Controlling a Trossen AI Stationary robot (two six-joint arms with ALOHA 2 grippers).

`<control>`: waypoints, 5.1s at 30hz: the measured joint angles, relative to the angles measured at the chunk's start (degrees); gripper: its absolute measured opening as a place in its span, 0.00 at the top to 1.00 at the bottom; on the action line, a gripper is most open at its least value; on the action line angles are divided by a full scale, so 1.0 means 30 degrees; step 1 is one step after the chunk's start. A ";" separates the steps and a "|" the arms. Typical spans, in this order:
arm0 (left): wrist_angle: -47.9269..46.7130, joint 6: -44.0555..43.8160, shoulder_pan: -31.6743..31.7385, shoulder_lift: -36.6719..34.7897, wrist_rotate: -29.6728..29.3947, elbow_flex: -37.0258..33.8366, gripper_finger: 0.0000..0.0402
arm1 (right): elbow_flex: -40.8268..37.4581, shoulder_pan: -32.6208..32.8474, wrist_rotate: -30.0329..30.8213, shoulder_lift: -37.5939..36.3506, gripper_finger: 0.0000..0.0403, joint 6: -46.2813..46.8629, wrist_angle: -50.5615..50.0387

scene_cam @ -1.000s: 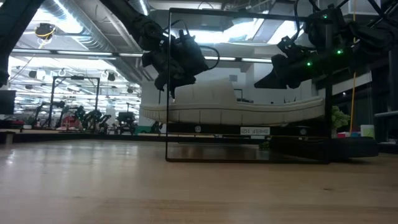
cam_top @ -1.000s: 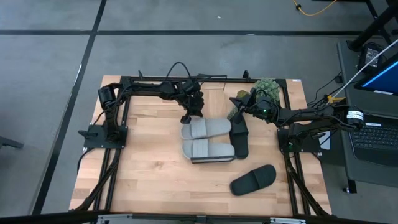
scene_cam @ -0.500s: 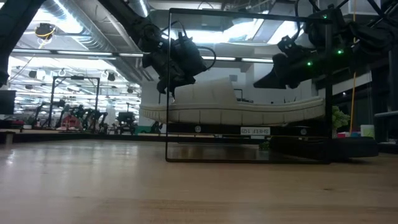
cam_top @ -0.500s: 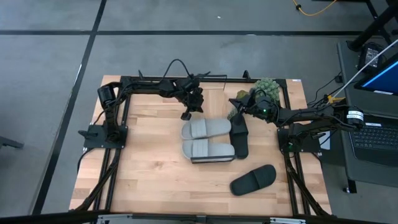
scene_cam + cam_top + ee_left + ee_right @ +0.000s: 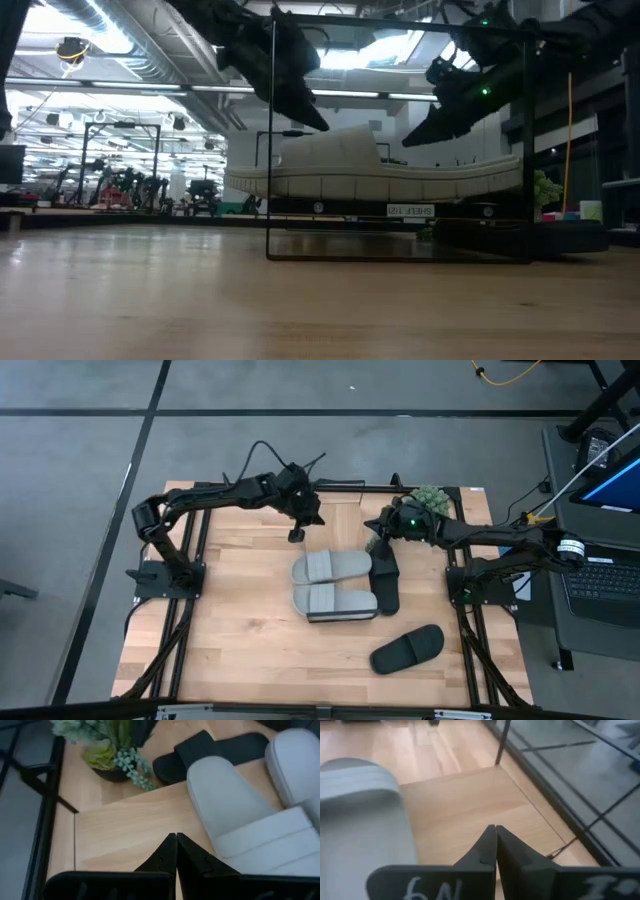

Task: Pick and place slides into the shelf
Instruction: Put the gray slipper on the shelf, then put the bottom black slipper on the shelf

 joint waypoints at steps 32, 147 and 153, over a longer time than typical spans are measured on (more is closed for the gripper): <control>0.1296 -0.2657 -0.0232 -0.1506 -0.4454 -0.5698 1.00 | -0.1384 0.0358 -0.3142 0.0007 0.99 0.0526 -0.3030; 1.3166 -0.7153 -0.2811 -1.5627 -0.4489 -1.6751 1.00 | 0.4179 1.1135 -0.1400 -0.6171 1.00 1.9871 -2.1960; 1.3200 -0.7145 -0.3305 -1.6164 -0.4747 -1.6947 1.00 | 0.4177 1.3810 -0.1955 -0.5958 1.00 2.4200 -2.2575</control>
